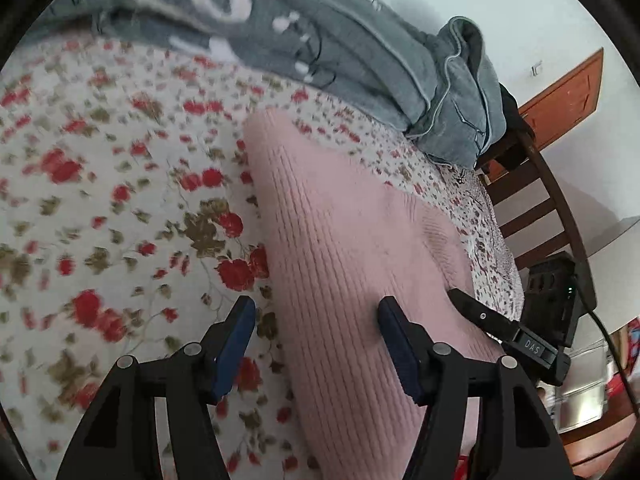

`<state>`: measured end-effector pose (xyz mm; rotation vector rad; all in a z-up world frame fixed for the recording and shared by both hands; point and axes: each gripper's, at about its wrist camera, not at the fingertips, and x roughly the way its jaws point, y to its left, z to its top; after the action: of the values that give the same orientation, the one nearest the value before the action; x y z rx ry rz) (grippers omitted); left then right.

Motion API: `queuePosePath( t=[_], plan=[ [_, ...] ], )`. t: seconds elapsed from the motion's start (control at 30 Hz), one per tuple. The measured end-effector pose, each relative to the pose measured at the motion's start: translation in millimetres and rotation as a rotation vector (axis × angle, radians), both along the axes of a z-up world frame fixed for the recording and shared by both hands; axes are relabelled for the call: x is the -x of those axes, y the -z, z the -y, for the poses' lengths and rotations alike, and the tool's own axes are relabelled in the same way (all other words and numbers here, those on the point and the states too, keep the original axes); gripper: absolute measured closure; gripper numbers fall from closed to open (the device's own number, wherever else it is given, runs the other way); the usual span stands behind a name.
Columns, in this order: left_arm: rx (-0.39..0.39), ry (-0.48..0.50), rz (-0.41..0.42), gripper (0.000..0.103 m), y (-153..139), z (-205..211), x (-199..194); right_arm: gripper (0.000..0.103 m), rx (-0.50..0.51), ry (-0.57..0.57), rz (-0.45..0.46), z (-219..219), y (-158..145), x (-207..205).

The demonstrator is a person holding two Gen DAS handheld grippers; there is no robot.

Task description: Fold small clothes

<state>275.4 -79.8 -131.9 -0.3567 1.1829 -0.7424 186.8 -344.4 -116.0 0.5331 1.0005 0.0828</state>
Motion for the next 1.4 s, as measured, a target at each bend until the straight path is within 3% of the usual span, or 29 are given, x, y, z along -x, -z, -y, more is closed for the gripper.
queuePosePath(
  t=[0.13, 0.2, 0.27, 0.37, 0.57, 0.77, 0.9, 1.0, 1.1, 1.23, 1.33, 1.4],
  plan=[
    [0.059, 0.018, -0.043, 0.04, 19.2, 8.6, -7.9, 0.029, 0.005, 0.003, -0.013, 0.1, 6.4, -11.6],
    [0.07, 0.018, -0.046, 0.046, 20.8, 11.8, -10.2, 0.03, 0.027, -0.002, -0.013, -3.8, 6.2, -16.5],
    [0.068, 0.015, -0.045, 0.06, 18.0, 14.8, -10.0, 0.049, 0.011, -0.027, -0.005, -8.7, 6.9, -20.4],
    [0.05, 0.009, -0.006, 0.069, 5.9, 15.3, -7.4, 0.071, 0.027, -0.052, 0.029, -13.4, -4.3, -19.6],
    [0.106, -0.015, 0.012, 0.071, -20.7, -15.3, -10.8, 0.075, 0.007, -0.057, 0.085, -36.7, -41.0, -15.5],
    [0.066, -0.122, 0.078, 0.071, -50.8, -85.8, -24.1, 0.078, -0.07, -0.135, 0.121, -93.9, -49.2, -38.6],
    [-0.038, -0.177, 0.078, 0.071, -43.9, -118.2, -31.9, 0.078, -0.1, -0.19, 0.106, -132.2, -35.5, -67.8],
    [-0.069, -0.208, 0.023, 0.069, -15.1, -126.0, -42.0, 0.078, 0.019, -0.185, 0.042, -154.9, -6.7, -92.0],
    [-0.088, -0.226, 0.059, 0.055, -0.1, -123.5, -45.0, 0.073, 0.183, -0.139, 0.033, -160.4, 3.6, -96.2],
    [-0.14, -0.268, 0.193, 0.054, -21.1, -122.2, -34.2, 0.071, 0.331, -0.12, 0.103, -164.4, -29.3, -78.2],
    [-0.132, -0.293, 0.303, 0.053, -43.7, -123.6, -19.9, 0.071, 0.504, -0.129, 0.233, -183.4, -64.7, -55.5],
    [-0.116, -0.294, 0.379, 0.053, -54.8, -126.4, -1.4, 0.071, 0.541, -0.167, 0.335, -199.0, -82.4, -33.9]
  ],
)
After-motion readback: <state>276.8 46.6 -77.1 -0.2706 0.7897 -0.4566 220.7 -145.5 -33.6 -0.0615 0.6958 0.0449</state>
